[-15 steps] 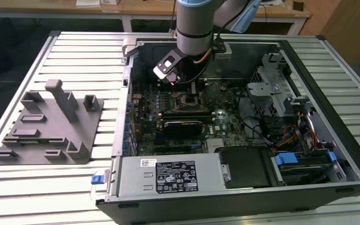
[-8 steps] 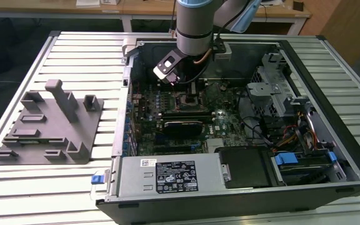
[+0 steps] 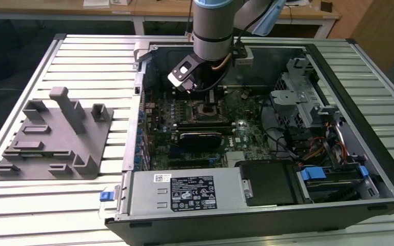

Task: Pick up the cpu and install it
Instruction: 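Place the cpu into insertion slot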

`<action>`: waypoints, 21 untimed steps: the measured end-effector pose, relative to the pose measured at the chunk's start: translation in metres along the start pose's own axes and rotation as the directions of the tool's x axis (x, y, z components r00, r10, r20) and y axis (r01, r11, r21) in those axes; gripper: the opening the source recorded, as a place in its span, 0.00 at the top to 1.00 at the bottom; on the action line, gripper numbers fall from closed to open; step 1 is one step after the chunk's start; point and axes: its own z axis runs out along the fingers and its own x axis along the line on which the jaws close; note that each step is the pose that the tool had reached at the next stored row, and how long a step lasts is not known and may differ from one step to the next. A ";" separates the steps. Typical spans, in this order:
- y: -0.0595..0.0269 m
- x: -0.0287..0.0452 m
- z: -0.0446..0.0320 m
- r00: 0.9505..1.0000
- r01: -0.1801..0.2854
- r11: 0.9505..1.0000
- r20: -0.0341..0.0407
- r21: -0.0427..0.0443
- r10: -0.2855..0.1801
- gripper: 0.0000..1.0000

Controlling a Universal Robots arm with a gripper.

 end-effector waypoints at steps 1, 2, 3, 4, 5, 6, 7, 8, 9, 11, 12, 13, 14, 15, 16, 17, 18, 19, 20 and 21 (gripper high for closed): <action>0.0000 0.0000 0.0000 1.000 0.000 1.000 0.000 0.000 0.000 0.89; 0.0000 0.0000 0.0001 1.000 0.000 1.000 0.000 0.000 0.000 0.89; 0.0000 0.0000 0.0001 1.000 0.000 1.000 0.000 0.000 0.000 0.89; 0.0000 0.0000 0.0000 1.000 0.000 1.000 -0.001 0.000 0.000 0.89; 0.0001 0.0001 -0.0004 1.000 0.000 1.000 -0.001 -0.001 0.000 0.89; 0.0003 0.0003 -0.0012 1.000 0.000 1.000 -0.002 -0.001 0.000 0.89; 0.0003 0.0001 -0.0034 1.000 0.000 1.000 -0.001 0.000 0.000 0.89; 0.0003 -0.0001 -0.0060 1.000 0.000 1.000 -0.001 0.000 0.000 0.89; 0.0004 -0.0001 -0.0085 1.000 0.000 1.000 -0.001 0.000 0.000 0.89; 0.0006 -0.0002 -0.0138 1.000 0.000 1.000 0.000 0.000 0.000 0.89; 0.0007 -0.0003 -0.0168 1.000 0.000 1.000 0.000 0.000 0.000 0.89; 0.0008 -0.0003 -0.0199 1.000 0.000 1.000 0.000 0.000 0.000 0.89; 0.0009 -0.0004 -0.0230 1.000 0.000 1.000 -0.001 0.000 0.000 0.89; 0.0011 -0.0004 -0.0265 1.000 0.000 1.000 0.000 0.000 0.000 0.89; 0.0012 -0.0005 -0.0296 1.000 0.000 1.000 0.000 0.000 0.000 0.89; 0.0013 -0.0006 -0.0326 1.000 0.000 1.000 -0.001 0.000 0.000 0.89; 0.0014 -0.0006 -0.0356 1.000 0.000 1.000 0.000 0.000 0.000 0.89; 0.0016 -0.0007 -0.0383 1.000 0.000 1.000 -0.001 0.000 0.000 0.89; 0.0017 -0.0007 -0.0410 1.000 0.000 1.000 0.000 0.000 0.000 0.89; 0.0018 -0.0008 -0.0438 1.000 0.000 1.000 0.000 0.000 0.000 0.89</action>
